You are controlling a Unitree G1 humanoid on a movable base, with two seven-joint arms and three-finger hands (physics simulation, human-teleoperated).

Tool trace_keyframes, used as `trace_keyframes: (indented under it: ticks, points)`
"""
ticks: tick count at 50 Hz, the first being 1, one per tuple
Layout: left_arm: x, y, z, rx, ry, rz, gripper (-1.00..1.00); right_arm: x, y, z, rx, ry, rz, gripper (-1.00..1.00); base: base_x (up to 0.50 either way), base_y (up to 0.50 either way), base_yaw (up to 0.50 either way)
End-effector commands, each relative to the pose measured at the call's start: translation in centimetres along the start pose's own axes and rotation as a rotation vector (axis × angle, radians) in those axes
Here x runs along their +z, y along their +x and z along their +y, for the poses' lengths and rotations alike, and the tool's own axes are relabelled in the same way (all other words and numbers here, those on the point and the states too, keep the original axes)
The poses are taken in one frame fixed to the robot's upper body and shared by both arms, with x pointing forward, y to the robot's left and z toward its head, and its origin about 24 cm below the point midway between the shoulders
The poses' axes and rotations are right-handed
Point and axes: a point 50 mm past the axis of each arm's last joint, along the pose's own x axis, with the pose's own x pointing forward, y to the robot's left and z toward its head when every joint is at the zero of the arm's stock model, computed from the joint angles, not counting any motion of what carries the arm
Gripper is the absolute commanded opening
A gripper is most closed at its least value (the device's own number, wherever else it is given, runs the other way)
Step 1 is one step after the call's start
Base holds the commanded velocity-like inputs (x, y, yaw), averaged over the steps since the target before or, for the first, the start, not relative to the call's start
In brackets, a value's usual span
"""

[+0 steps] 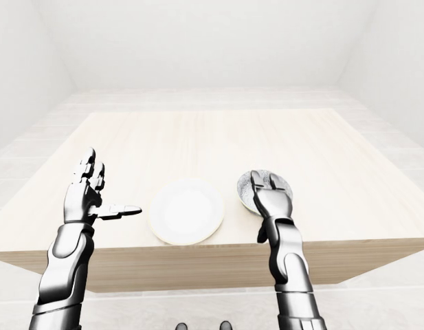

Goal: Put the bowl on the plate.

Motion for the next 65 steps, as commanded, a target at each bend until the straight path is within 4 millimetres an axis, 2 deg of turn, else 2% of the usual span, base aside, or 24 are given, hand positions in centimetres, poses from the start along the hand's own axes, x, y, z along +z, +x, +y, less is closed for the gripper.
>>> trace_keyframes:
  ticks: [1,10,33,61,62,63,64,65]
  points:
    - [-0.2,0.0,0.0,-0.001,0.0,0.008,1.0,-0.2,0.3,0.8,0.022,0.002,0.006,1.0,0.0,0.0,0.0]
    - [-0.3,0.1,0.0,0.001,0.0,0.012,1.0,-0.2,0.4,1.1,0.034,-0.001,0.007,1.0,0.0,0.0,0.0]
    - [-0.5,0.0,0.3,0.006,0.0,0.023,1.0,-0.9,1.5,3.2,0.071,0.031,0.033,1.0,0.0,0.0,0.0]
    - [-0.5,0.2,0.5,0.013,0.003,0.022,1.0,-1.0,1.0,2.6,0.068,0.0,0.025,1.0,0.0,0.0,0.0]
    - [-0.5,0.2,0.5,0.013,0.003,0.024,1.0,-1.0,1.0,2.6,0.068,-0.001,0.025,0.91,0.0,0.0,0.0]
    - [-0.5,0.2,0.5,0.013,0.003,0.024,1.0,-1.0,1.0,2.6,0.068,-0.001,0.025,0.91,0.0,0.0,0.0]
    - [-0.6,0.1,0.5,0.012,0.003,0.025,1.0,-1.0,1.0,2.6,0.068,-0.002,0.026,0.6,0.0,0.0,0.0]
    - [-0.6,0.1,0.5,0.012,0.003,0.024,1.0,-1.0,1.0,2.6,0.068,-0.002,0.025,0.18,0.0,0.0,0.0]
